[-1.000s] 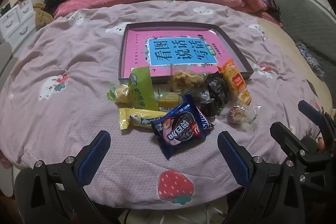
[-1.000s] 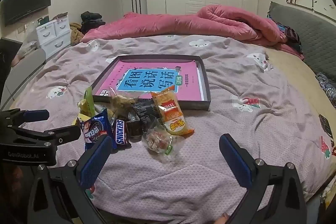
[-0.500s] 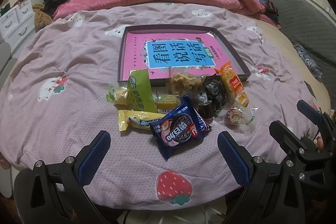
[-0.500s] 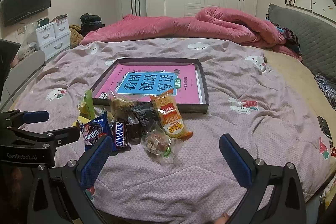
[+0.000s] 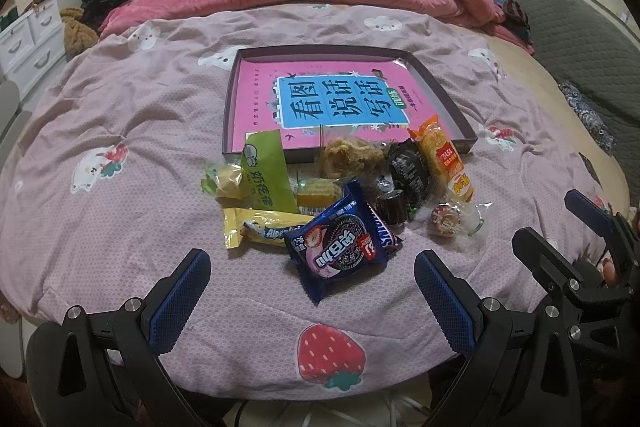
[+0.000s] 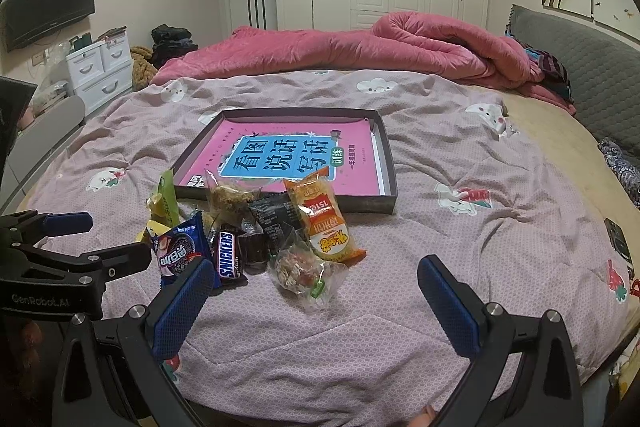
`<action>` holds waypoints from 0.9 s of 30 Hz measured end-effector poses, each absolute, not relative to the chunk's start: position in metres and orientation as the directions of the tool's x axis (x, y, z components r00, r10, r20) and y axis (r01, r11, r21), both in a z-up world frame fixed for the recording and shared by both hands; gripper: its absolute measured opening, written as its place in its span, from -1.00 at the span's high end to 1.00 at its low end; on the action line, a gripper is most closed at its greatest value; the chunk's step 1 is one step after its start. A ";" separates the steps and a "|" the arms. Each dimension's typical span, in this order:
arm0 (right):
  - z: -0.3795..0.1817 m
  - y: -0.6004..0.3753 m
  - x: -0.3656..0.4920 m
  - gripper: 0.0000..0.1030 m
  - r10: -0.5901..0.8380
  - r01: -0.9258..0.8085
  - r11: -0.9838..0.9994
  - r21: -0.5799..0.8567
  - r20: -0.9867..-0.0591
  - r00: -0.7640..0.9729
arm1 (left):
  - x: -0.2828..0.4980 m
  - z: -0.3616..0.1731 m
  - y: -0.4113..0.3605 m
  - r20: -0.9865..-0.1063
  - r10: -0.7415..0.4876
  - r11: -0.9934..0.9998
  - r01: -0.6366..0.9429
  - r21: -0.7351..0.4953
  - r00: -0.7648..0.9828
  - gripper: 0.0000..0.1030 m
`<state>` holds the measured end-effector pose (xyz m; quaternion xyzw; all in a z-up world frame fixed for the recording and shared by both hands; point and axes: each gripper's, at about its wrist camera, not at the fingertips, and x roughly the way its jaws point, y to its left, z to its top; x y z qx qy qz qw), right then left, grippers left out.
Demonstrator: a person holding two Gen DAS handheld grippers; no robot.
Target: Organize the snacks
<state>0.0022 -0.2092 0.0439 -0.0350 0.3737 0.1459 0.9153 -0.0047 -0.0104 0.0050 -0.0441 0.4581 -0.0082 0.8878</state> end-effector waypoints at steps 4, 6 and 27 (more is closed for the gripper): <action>0.044 -0.210 0.002 -0.99 0.241 -0.293 0.955 0.046 -0.695 0.678 | -0.004 0.004 -0.011 -0.815 -0.052 0.996 -0.028 -0.084 0.578 -0.97; 0.044 -0.210 0.003 -0.99 0.241 -0.292 0.955 0.047 -0.695 0.678 | -0.004 0.003 -0.010 -0.816 -0.054 0.996 -0.030 -0.087 0.576 -0.97; 0.038 -0.210 0.004 -0.99 0.244 -0.290 0.955 0.057 -0.706 0.665 | 0.000 -0.005 -0.006 -0.834 -0.078 0.993 -0.033 -0.115 0.547 -0.97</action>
